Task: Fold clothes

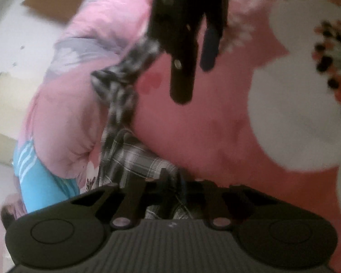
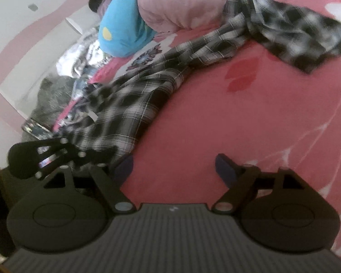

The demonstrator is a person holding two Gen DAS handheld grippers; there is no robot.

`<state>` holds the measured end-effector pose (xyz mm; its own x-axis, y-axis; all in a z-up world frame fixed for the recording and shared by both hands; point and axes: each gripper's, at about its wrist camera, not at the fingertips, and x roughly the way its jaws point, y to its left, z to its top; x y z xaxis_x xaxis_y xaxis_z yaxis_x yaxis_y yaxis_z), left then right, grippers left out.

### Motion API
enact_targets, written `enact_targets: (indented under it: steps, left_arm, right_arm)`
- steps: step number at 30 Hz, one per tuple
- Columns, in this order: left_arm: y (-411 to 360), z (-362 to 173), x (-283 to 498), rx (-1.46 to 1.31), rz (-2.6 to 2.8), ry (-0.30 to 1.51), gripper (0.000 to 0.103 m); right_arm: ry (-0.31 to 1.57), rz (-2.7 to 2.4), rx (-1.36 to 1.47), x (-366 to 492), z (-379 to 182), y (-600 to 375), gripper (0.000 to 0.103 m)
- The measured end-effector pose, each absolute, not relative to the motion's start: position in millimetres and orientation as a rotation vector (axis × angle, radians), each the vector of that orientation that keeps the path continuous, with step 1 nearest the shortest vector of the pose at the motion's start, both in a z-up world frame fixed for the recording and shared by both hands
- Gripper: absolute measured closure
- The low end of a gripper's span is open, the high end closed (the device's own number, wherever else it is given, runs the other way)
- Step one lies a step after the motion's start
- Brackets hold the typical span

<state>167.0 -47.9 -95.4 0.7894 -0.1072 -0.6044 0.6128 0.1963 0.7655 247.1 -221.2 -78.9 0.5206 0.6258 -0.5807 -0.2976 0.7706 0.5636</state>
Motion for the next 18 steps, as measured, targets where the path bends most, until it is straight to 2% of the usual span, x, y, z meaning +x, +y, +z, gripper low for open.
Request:
enact_targets:
  steps: [4,7,13,18]
  left_arm:
    - [-46,-89,172,1.265,-0.489,0.462,0.097]
    - [-36,-64,185,1.091,-0.392,0.459,0.097]
    - [25,-5,225,0.541,-0.215,0.536,0.098]
    - [98,14,246,0.036,-0.118,0.62,0.098]
  right_arm:
    - [0.881,0.593,0.504,247,-81,-231,0.019]
    - [0.898,0.586,0.564,246,-82,-239,0.017]
    - [0.92,0.587,0.625,242,-83,-244,0.002]
    - [0.937,0.53,0.486,237,-73,-227,0.001]
